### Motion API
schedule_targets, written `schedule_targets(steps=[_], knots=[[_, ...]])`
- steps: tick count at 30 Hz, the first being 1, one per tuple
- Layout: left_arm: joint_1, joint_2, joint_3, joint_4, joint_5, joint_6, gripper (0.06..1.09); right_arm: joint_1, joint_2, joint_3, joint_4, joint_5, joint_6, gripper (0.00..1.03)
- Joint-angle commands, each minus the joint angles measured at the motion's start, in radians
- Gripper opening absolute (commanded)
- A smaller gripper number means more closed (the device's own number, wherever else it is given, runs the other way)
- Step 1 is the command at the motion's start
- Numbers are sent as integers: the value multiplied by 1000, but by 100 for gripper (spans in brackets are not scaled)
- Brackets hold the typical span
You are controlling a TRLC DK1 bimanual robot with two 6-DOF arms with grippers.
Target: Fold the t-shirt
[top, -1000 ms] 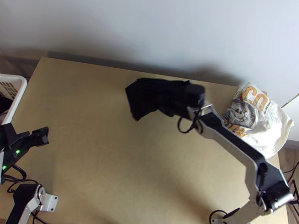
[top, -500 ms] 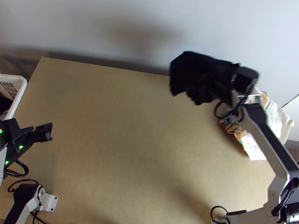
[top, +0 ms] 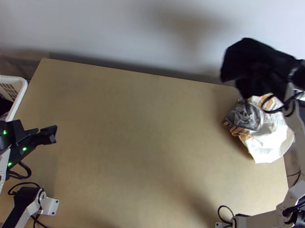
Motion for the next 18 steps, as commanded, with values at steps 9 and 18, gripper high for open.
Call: schedule_targets(steps=[9, 18], knots=[[-24, -16, -42, 22, 10, 0, 103, -293, 27, 213, -183, -51, -201, 3], [-23, -46, -54, 14, 11, 24, 103, -388, -63, -56, -194, -51, -395, 3]])
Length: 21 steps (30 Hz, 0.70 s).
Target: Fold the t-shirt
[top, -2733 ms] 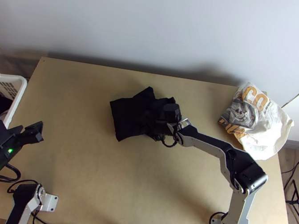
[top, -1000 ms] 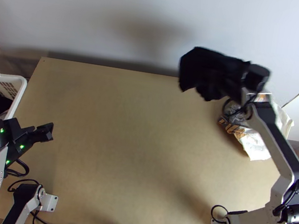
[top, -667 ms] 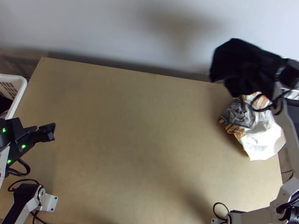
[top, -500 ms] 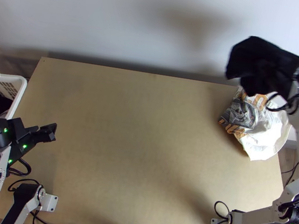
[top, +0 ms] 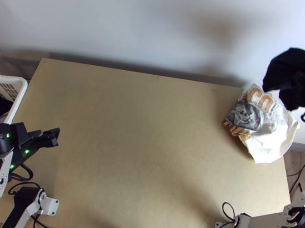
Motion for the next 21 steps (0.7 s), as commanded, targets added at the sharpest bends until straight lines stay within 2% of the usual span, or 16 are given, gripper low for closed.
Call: schedule_targets(steps=[1, 4, 7, 14, 18, 21], knots=[[1, -18, -9, -7, 3, 19, 103, -87, -58, -169, -13, -4, -114, 3], [1, -22, -9, -10, 3, 30, 103, -90, -121, -301, 25, -3, -136, 3], [1, -24, -14, -13, 3, 40, 103, -92, -165, -462, 151, -1, -139, 3], [15, -33, -38, -20, 3, 68, 103, -64, -180, -648, 188, 1, -147, 3], [16, -52, -38, -29, 3, 68, 103, -9, -184, -729, 192, 25, -136, 3], [18, -68, -23, -41, 3, 68, 103, 22, -191, -812, 295, 40, -81, 3]])
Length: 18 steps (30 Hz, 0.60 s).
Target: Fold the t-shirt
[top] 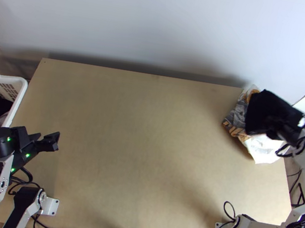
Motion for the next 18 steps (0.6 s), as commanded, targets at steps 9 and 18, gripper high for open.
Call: schedule_targets(steps=[9, 18], knots=[[5, -34, 59, -51, 2, 8, 103, 94, 34, -214, 182, 61, 144, 36], [3, -83, 94, -132, 8, 19, 103, 13, -139, -168, -67, 64, 94, 99]])
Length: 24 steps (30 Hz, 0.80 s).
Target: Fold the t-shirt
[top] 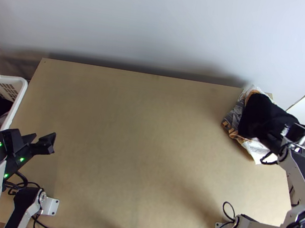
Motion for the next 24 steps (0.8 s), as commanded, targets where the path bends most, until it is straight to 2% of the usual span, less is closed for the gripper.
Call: schedule_targets(steps=[1, 7, 14, 18, 21, 24], knots=[[-1, -41, 20, -55, 9, 4, 103, -45, -163, 13, -167, 4, -24, 99], [-1, -60, 23, -77, 13, 3, 103, -26, -348, 39, -324, 2, -52, 99], [-3, -84, 35, -86, 16, -6, 103, 34, -400, 79, -538, -1, -73, 99], [-3, -109, 8, -80, 18, -20, 103, 72, -551, 24, -537, -3, -66, 99], [-3, -126, -6, -55, 18, -29, 103, 121, -678, -9, -534, -1, -6, 99], [-3, -135, -20, 0, 16, -35, 103, 136, -828, -53, -531, 13, 8, 99]])
